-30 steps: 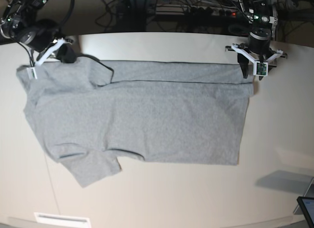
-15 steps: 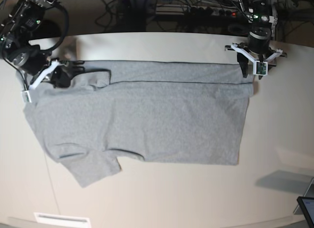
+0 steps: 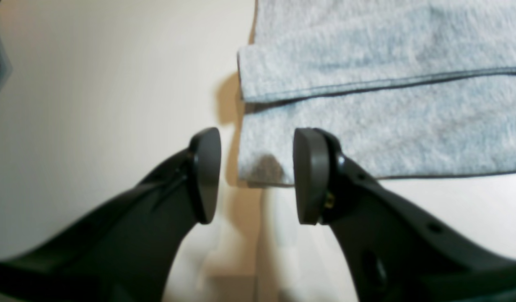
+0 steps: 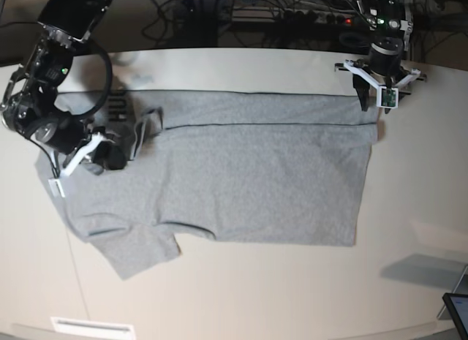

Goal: Fold the T-shirt properly

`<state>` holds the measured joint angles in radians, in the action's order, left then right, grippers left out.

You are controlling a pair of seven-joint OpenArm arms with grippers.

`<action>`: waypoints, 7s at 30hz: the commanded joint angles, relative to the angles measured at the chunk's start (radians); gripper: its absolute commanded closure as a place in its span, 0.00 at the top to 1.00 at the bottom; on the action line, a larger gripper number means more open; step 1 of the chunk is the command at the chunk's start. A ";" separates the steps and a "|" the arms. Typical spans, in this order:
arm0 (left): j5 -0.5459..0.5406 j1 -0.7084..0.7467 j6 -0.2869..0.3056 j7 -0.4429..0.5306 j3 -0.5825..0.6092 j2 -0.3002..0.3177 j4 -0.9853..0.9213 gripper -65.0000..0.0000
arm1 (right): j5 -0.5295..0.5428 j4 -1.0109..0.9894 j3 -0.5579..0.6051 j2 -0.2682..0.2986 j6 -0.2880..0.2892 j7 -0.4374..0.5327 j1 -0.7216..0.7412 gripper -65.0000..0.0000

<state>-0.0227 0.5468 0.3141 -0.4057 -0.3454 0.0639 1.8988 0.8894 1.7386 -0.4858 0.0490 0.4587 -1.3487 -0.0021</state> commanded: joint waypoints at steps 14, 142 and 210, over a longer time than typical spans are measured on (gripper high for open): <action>0.000 0.040 -0.007 0.023 -0.005 0.006 0.017 0.42 | 0.024 -0.156 0.002 0.010 0.001 0.022 0.182 0.00; 0.091 -0.095 0.061 0.268 0.062 0.015 -0.262 0.42 | -1.073 0.120 0.253 0.084 -0.056 0.579 -0.393 0.56; 0.088 -0.063 0.061 0.107 0.059 0.009 -0.242 0.42 | -1.073 0.125 0.256 0.085 -0.056 0.579 -0.480 0.56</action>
<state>0.0174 0.4625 0.3740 -0.2081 -0.2817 0.0677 1.6627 -0.1570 1.8702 -0.2253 0.1291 0.3832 -0.6880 -0.4583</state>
